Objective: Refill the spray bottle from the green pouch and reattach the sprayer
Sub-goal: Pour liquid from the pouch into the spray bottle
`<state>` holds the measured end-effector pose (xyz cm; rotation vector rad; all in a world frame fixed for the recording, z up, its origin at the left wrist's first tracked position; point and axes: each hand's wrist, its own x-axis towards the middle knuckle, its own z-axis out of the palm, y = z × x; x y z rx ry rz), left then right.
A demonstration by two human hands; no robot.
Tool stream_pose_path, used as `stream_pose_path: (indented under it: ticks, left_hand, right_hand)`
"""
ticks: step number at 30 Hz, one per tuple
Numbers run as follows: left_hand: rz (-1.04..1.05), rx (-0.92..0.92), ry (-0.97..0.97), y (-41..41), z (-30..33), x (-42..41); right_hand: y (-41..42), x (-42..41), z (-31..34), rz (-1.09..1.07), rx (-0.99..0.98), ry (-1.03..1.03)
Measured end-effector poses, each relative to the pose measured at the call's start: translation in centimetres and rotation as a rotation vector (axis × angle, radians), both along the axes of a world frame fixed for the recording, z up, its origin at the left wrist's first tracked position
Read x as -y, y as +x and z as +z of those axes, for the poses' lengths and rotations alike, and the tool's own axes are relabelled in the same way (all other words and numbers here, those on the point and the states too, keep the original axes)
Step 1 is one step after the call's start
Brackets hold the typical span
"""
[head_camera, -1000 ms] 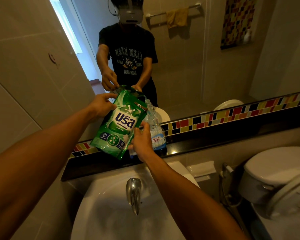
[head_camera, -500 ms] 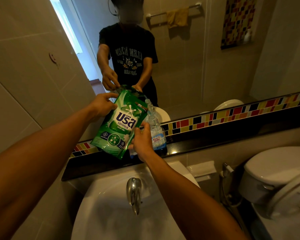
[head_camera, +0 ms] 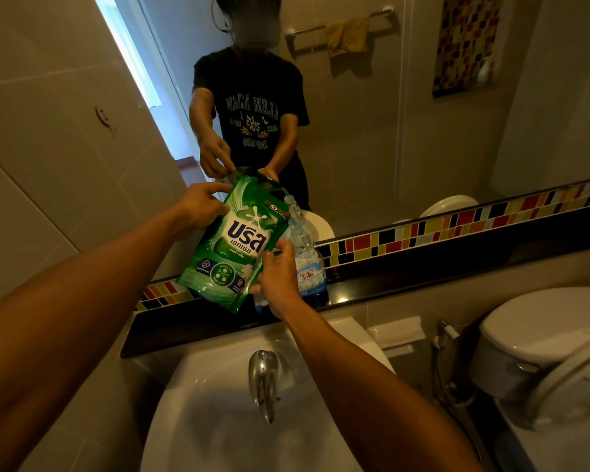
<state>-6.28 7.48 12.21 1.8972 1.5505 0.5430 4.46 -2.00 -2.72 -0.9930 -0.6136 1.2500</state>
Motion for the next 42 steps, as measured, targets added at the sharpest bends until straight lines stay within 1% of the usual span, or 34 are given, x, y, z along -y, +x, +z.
stream_pose_path:
  ticks: [15, 28, 32, 36, 42]
  left_hand:
    - [-0.002, 0.000, -0.001, -0.1, 0.2, -0.1]
    - [-0.009, 0.035, -0.001, -0.1, -0.2, -0.1]
    - [-0.010, 0.048, 0.025, 0.0, -1.0, 0.2]
    - [-0.002, 0.103, 0.057, -0.1, -2.6, 0.7]
    - [0.017, 0.238, 0.073, -0.1, -5.7, 0.9]
  right_hand:
    - [-0.1, -0.3, -0.3, 0.006, 0.011, 0.016]
    - [0.3, -0.4, -0.6, -0.015, 0.038, 0.015]
    - [0.6, -0.5, -1.1, -0.041, 0.096, -0.006]
    - [1.2, -0.8, -1.9, -0.031, 0.113, -0.043]
    - [2.4, -1.5, -3.7, -0.051, 0.282, -0.021]
